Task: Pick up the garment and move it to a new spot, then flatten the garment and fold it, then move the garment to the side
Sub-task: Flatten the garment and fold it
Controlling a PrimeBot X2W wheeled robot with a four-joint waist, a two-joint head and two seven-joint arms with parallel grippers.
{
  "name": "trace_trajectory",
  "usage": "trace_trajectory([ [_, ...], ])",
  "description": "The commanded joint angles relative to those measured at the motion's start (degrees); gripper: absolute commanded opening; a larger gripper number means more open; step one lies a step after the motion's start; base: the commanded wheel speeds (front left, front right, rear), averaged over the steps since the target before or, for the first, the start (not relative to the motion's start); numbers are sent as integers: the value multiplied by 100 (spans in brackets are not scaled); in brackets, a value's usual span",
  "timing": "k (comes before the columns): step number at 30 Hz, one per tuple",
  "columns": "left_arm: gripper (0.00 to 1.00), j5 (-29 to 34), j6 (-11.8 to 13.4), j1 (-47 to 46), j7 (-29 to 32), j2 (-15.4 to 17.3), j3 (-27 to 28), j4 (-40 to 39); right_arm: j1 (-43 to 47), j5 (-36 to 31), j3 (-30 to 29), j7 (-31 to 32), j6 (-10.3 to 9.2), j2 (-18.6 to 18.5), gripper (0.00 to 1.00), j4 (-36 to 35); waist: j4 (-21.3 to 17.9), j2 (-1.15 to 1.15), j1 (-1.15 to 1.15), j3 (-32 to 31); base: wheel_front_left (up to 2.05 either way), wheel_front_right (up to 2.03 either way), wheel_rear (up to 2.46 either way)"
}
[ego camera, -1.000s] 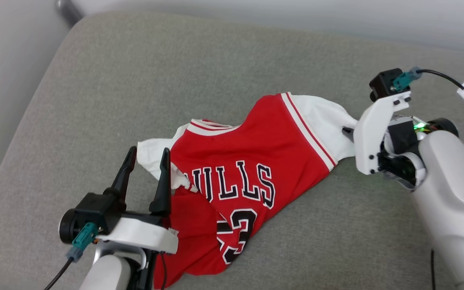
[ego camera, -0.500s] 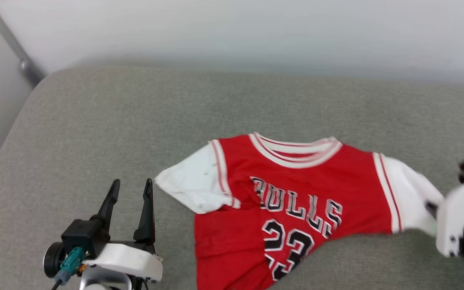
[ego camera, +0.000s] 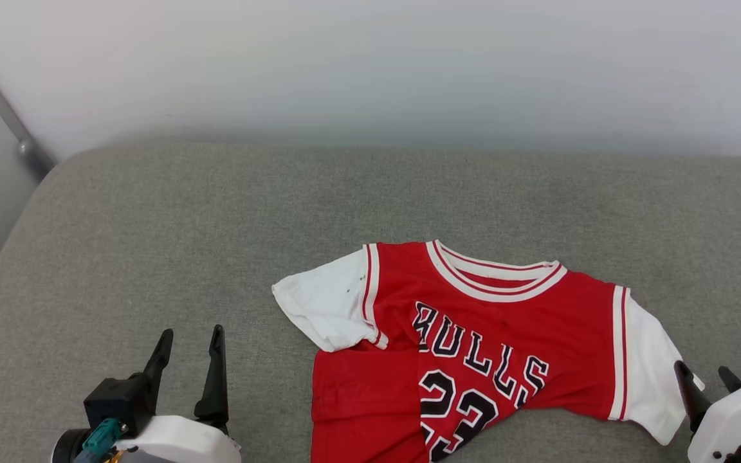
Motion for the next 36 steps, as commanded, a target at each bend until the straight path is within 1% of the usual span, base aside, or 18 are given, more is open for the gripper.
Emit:
trace_trajectory([
  [1,100,-32,28,93,34,34,28,15,132,-111,-46,-276,-2,97,100,-188,-47,0,1,-129,0,0,0],
  [4,100,-72,39,181,89,80,56,43,298,-353,47,-692,-2,166,100,-535,-74,0,1,-234,0,0,0],
  [7,100,-111,64,233,142,121,79,34,431,-487,200,-958,-2,209,100,-925,-107,0,1,-289,0,0,0],
  [12,100,-119,100,162,228,218,137,59,626,-722,537,-1219,-2,412,100,-1616,-216,0,1,-297,0,0,0],
  [16,100,-174,64,-32,325,290,169,149,728,-798,811,-1345,-2,553,100,-2115,-368,0,1,-235,0,0,0],
  [18,100,-205,-3,-174,451,347,171,245,753,-851,928,-1353,-2,605,100,-2326,-471,0,1,-165,0,0,0],
  [19,100,-349,-155,-521,717,429,169,402,636,-862,1146,-1377,-2,678,100,-2582,-697,0,1,58,0,0,0],
  [20,100,-349,-155,-521,717,429,169,402,636,-862,1146,-1377,-2,678,100,-2582,-697,0,1,58,0,0,0],
  [23,100,-458,-378,-1024,1045,550,97,627,493,-846,1243,-1448,-3,734,100,-2721,-882,0,1,298,0,0,0],
  [27,100,-655,-723,-1713,1830,786,-10,1054,360,-830,1323,-1478,-2,784,100,-2755,-1117,0,1,639,0,0,0],
  [31,100,-858,-1057,-2298,2817,1049,-201,1504,229,-809,1419,-1526,-2,818,100,-2710,-1277,0,1,931,0,0,0],
  [32,100,-901,-1108,-2403,3093,1099,-257,1590,204,-796,1438,-1530,-2,821,100,-2691,-1305,0,1,1005,0,0,0],
  [33,100,-1057,-1211,-2676,3828,1230,-381,1803,134,-761,1486,-1582,-2,834,100,-2614,-1375,0,1,1177,0,0,0],
  [34,100,-1042,-1230,-2734,4074,1316,-444,1876,119,-746,1510,-1595,-2,839,100,-2593,-1396,0,1,1229,0,0,0],
  [36,100,-1189,-1275,-2783,4601,1364,-547,2046,54,-723,1542,-1639,-2,845,100,-2564,-1431,0,1,1311,0,0,0],
])
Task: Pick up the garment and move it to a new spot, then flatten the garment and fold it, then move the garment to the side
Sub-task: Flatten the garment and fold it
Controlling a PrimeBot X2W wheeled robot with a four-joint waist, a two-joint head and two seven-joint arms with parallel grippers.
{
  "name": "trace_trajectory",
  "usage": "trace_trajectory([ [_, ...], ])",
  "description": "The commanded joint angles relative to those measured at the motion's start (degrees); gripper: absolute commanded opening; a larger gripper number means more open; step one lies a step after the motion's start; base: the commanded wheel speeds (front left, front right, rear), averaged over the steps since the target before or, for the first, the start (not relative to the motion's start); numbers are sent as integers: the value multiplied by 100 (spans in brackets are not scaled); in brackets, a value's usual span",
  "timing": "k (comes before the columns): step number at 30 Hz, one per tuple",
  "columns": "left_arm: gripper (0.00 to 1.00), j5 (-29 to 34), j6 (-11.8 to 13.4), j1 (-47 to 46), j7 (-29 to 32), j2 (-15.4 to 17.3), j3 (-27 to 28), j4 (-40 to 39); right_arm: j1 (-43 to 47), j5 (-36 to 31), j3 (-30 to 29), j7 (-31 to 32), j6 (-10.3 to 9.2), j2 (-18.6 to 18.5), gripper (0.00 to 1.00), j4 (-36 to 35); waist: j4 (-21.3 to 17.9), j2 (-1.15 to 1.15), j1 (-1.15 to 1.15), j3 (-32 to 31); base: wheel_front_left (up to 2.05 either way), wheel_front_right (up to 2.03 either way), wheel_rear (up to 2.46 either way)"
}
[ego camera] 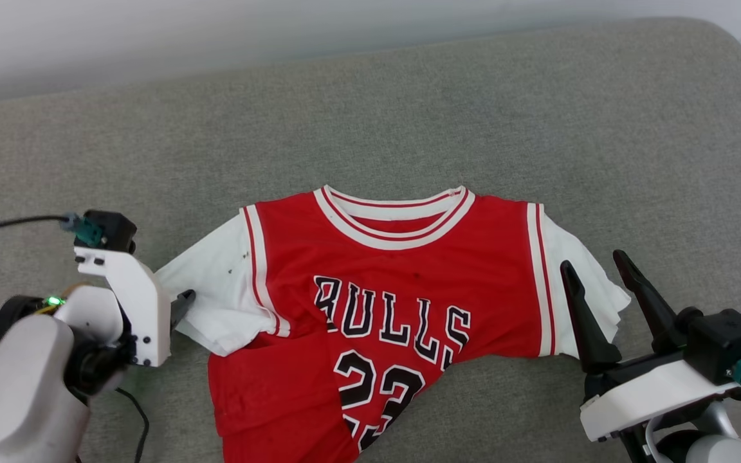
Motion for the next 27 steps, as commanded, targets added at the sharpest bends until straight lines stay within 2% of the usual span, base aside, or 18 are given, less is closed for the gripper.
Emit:
trace_trajectory([
  [1,100,-35,-49,-23,253,56,-96,106,-94,60,18,-29,-2,27,100,21,-94,0,-1,128,0,0,0],
  [3,100,-199,-95,56,770,25,-267,247,-126,59,30,-54,-2,32,100,51,-111,0,-1,176,0,0,0],
  [4,64,-256,-124,92,982,25,-338,271,-135,66,26,-51,-2,32,100,66,-113,0,-1,193,0,0,0],
  [5,38,-334,-139,125,1137,-1,-384,280,-153,69,23,-54,-2,35,100,79,-115,0,-1,205,0,0,0],
  [6,17,-393,-143,150,1244,-37,-415,276,-161,83,9,-39,-2,37,100,94,-115,0,-1,210,0,0,0],
  [7,0,-410,-136,166,1283,-56,-432,259,-169,95,-2,-22,-2,38,100,106,-114,0,-1,217,0,0,0],
  [11,0,-302,-80,236,936,-101,-417,203,-179,177,-83,85,-2,42,100,168,-65,0,-1,173,0,0,0],
  [17,0,83,99,189,-292,-171,-274,60,-256,490,-385,555,-2,-131,100,568,130,0,-1,-50,0,0,0],
  [22,0,359,362,225,-1162,-313,-178,-321,-392,889,-889,1304,-2,-390,100,1234,388,0,-1,-227,0,0,0],
  [27,0,518,529,338,-1578,-426,-211,-870,-743,1174,-1265,2354,-2,-743,100,1737,626,0,-1,-226,0,0,0],
])
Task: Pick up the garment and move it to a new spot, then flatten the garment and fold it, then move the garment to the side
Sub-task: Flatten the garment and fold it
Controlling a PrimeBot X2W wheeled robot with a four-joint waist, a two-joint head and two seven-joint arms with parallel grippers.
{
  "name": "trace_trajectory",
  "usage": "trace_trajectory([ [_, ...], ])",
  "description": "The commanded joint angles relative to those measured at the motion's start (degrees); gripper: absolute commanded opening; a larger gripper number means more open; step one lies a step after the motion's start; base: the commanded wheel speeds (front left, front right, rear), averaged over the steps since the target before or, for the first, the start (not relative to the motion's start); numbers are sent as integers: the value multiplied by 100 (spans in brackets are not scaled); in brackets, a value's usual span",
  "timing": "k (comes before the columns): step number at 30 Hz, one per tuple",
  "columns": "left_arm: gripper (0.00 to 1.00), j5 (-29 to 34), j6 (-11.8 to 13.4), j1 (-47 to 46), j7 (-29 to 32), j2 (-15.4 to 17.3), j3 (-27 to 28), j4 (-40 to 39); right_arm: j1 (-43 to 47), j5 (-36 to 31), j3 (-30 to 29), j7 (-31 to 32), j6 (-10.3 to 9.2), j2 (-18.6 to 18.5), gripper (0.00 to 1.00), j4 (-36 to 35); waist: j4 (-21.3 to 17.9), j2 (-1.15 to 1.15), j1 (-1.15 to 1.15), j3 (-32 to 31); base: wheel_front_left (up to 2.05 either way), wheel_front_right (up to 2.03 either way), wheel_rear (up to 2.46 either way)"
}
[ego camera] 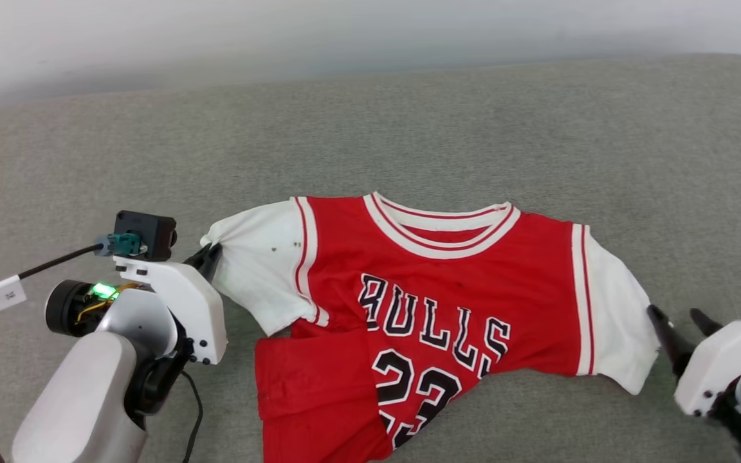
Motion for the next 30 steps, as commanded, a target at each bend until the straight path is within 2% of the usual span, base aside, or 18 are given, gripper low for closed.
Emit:
trace_trajectory([
  [1,0,43,43,77,-74,-28,-7,-144,-210,69,-62,263,-2,-148,100,100,128,0,0,40,0,0,0],
  [8,0,143,117,-51,-232,-137,-95,-714,-792,239,-48,1644,-2,-434,100,662,452,0,0,399,0,0,0],
  [12,0,146,102,-80,-282,-187,-139,-778,-794,335,130,2315,-1,-337,100,987,580,0,0,506,0,0,0],
  [13,0,128,104,-71,-293,-201,-142,-769,-770,354,170,2466,7,-293,86,1052,595,0,0,515,0,0,0],
  [14,0,111,98,-65,-304,-209,-145,-767,-759,361,197,2547,7,-256,42,1080,606,0,0,519,0,0,0],
  [15,0,107,94,-60,-301,-200,-152,-756,-765,401,202,2651,8,-213,8,1120,611,0,0,521,0,0,0],
  [16,0,89,81,-52,-284,-191,-158,-741,-771,399,205,2709,8,-186,0,1139,609,0,0,520,0,0,0],
  [20,0,66,100,-18,-325,-148,-108,-682,-906,259,194,2573,6,-365,0,930,559,0,0,402,0,0,0],
  [30,0,153,353,-356,-570,108,276,-634,-1721,-211,484,1967,-2,-782,0,187,276,0,0,-318,0,0,0],
])
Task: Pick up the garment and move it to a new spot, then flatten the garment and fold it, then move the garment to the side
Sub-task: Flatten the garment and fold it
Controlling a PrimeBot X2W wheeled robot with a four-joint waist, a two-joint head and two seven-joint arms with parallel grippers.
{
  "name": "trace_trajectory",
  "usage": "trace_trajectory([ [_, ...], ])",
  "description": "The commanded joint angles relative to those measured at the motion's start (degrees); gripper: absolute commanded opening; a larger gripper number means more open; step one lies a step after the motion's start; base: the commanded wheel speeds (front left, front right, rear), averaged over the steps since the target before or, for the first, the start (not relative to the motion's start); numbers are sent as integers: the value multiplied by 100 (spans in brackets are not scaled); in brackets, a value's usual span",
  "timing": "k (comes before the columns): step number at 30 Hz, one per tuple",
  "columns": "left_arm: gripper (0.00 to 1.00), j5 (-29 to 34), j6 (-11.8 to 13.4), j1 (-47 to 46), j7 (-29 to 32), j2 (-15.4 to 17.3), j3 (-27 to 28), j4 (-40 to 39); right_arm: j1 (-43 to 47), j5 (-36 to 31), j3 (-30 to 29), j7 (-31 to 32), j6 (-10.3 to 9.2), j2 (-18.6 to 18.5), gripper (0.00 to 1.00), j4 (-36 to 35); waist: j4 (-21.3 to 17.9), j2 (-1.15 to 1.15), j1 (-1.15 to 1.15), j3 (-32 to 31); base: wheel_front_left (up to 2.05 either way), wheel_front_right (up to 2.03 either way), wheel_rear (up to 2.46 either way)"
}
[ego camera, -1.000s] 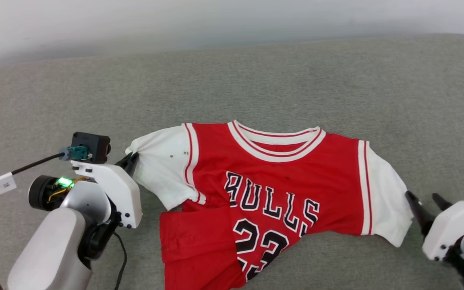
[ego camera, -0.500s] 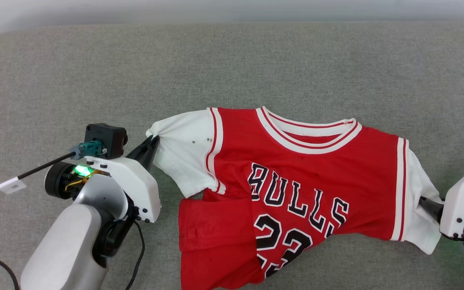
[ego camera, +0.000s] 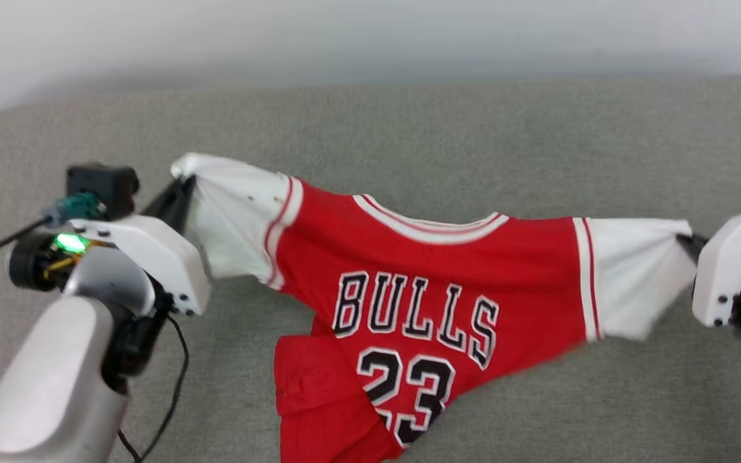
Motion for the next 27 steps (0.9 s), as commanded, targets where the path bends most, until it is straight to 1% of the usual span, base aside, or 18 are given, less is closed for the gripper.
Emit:
trace_trajectory([
  [1,0,45,42,-163,-56,75,87,14,-241,-82,43,-85,-2,-102,0,-40,-119,0,0,-286,0,0,0],
  [4,0,60,65,-357,-93,116,164,68,-502,-158,86,-184,-2,-183,0,-37,-148,0,0,-414,0,0,0],
  [6,0,49,18,-716,-152,143,233,255,-954,-245,133,-370,-3,-290,0,87,-177,0,0,-539,0,0,0],
  [7,0,49,18,-716,-152,143,233,255,-954,-245,133,-370,-3,-290,0,87,-177,0,0,-539,0,0,0],
  [12,0,17,-115,-1544,-320,131,348,864,-1866,-360,206,-809,-3,-343,0,433,-209,0,0,-500,0,0,0],
  [18,0,98,-267,-2797,-643,186,468,1652,-3109,-622,205,-1342,-4,-271,0,841,-264,0,0,-13,0,0,0],
  [22,0,178,-356,-3682,-877,275,543,2058,-3914,-834,226,-1653,-5,-204,0,1089,-317,0,0,455,0,0,0],
  [27,0,224,-438,-4796,-1265,425,711,2355,-4935,-1102,247,-2112,-5,-116,0,1255,-375,0,0,1161,0,0,0],
])
